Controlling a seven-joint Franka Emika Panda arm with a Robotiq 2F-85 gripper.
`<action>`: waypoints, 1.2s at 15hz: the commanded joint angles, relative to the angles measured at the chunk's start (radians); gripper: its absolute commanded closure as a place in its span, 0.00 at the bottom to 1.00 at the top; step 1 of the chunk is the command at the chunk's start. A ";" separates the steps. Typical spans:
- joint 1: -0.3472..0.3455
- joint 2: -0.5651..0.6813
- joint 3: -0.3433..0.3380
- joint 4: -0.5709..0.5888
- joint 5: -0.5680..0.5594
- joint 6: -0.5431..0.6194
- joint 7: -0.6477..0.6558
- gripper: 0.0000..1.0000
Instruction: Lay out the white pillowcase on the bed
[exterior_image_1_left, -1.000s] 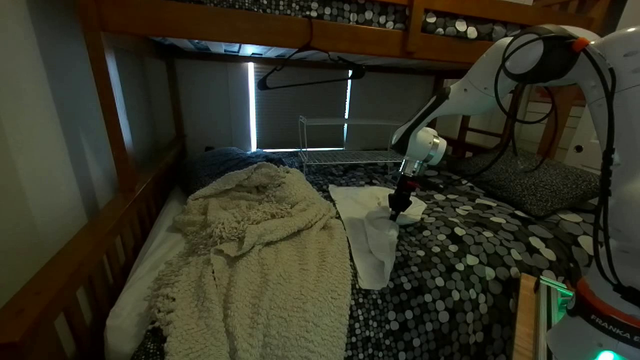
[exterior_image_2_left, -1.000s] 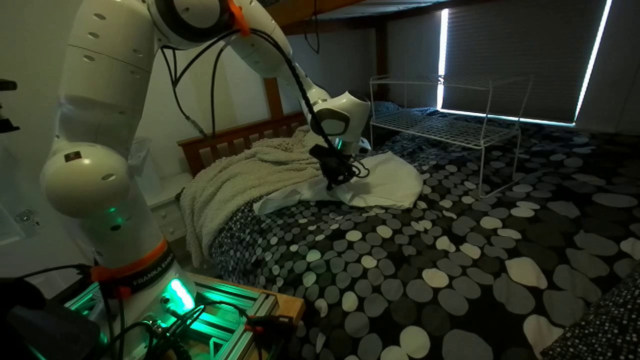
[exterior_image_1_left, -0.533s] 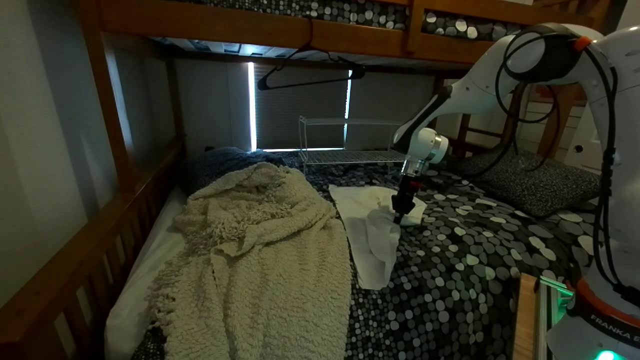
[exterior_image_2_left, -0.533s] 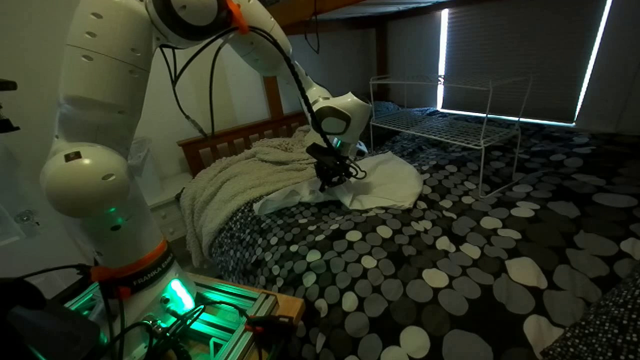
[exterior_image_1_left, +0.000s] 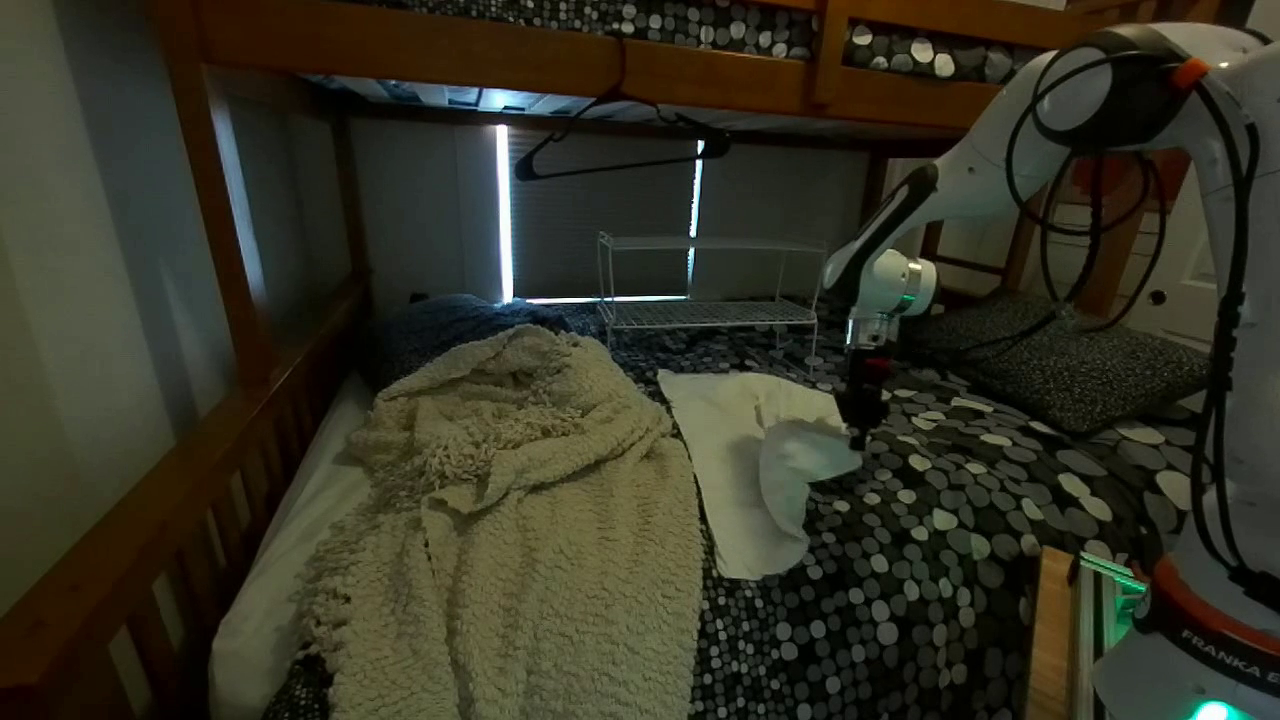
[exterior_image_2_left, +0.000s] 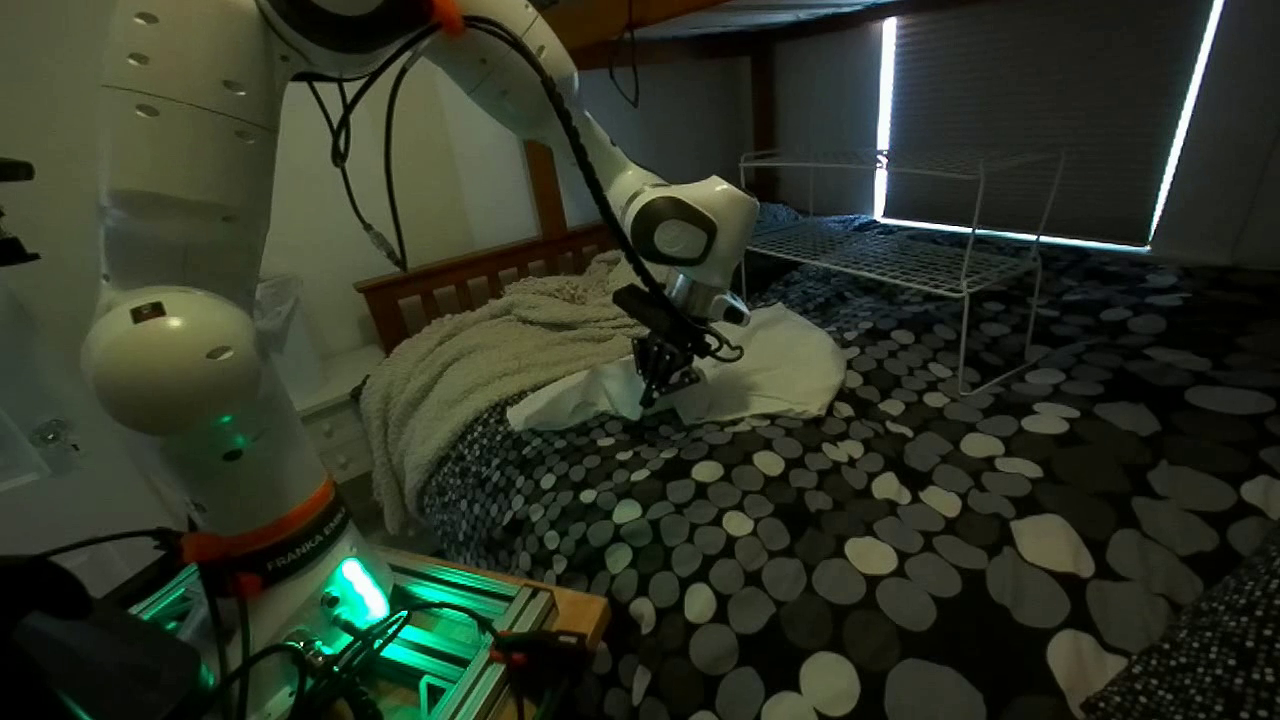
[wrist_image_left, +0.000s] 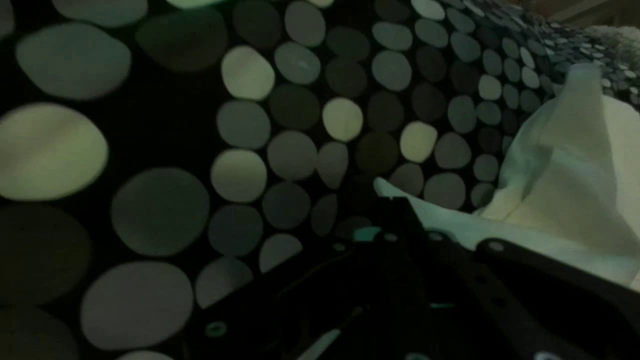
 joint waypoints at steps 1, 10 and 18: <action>0.023 -0.082 -0.059 -0.081 -0.106 -0.099 0.085 0.99; 0.069 -0.232 -0.144 -0.204 -0.368 -0.330 0.272 0.99; 0.113 -0.291 -0.130 -0.256 -0.437 -0.573 0.285 0.99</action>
